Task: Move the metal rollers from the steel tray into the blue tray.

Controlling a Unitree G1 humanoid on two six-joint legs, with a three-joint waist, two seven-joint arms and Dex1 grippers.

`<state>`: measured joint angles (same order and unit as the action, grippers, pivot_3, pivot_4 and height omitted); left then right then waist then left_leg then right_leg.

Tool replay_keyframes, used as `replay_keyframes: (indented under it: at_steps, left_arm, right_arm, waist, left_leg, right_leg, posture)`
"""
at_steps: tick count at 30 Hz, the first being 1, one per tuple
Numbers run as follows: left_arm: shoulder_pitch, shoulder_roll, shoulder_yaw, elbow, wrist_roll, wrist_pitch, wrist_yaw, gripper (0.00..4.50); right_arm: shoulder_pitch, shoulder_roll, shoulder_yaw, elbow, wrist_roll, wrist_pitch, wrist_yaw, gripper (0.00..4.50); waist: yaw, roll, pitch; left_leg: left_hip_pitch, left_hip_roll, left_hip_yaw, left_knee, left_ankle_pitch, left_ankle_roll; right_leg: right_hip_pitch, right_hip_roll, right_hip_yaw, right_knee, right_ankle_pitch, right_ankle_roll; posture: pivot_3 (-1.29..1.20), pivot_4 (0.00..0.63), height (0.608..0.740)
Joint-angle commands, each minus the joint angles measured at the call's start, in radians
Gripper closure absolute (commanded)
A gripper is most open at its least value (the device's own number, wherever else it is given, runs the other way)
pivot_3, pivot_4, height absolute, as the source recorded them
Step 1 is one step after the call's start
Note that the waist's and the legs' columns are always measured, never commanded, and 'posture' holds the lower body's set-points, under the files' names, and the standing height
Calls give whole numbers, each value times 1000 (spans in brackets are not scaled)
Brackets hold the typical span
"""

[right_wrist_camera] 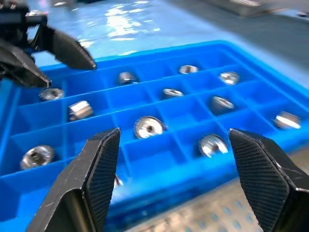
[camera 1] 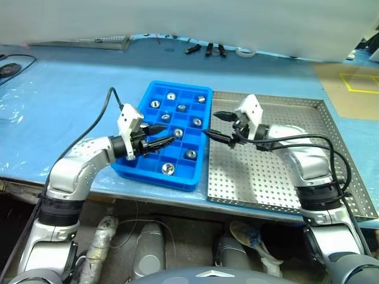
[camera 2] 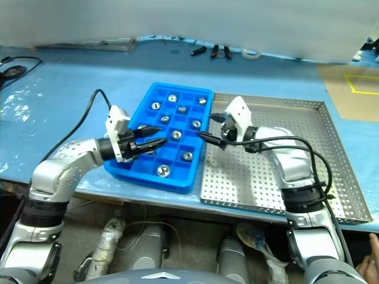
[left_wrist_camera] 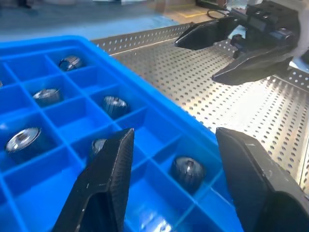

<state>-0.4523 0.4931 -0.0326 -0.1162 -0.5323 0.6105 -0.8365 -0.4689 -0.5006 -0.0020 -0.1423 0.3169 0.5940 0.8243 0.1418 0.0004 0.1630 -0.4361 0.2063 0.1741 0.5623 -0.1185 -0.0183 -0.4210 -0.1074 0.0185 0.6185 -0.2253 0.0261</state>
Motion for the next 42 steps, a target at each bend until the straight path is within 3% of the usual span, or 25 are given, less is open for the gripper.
replay_keyframes:
  at_steps: [1,7,15,42]
  left_arm:
    - [-62,-43,-30,94,51,-94,-22,1674]
    - [-158,-128,-69,309,120,-212,-70,1674]
    - [-224,-187,-98,480,183,-307,-155,1674]
    - [-169,-169,-67,388,179,-248,-157,1674]
  right_arm:
    - [76,-3,-99,-106,48,33,-72,725]
    - [228,18,-183,-172,49,30,-199,725]
    - [299,40,-206,-195,58,9,-267,725]
    - [249,41,-162,-145,59,-31,-283,725]
  waist:
    - [-9,0,0]
    - [-39,0,0]
    - [-71,0,0]
    - [-72,0,0]
  left_leg:
    - [0,0,0,0,0,0]
    - [-1,0,0,0,0,0]
    - [0,0,1,0,-1,3]
    - [0,0,1,0,-2,4]
  right_leg:
    - [0,0,0,0,0,0]
    - [-1,0,1,0,0,0]
    - [-1,0,2,0,0,0]
    - [-1,0,2,-1,0,0]
  posture:
    - [-29,150,740]
    - [-109,150,740]
    - [-142,150,740]
    - [-95,150,740]
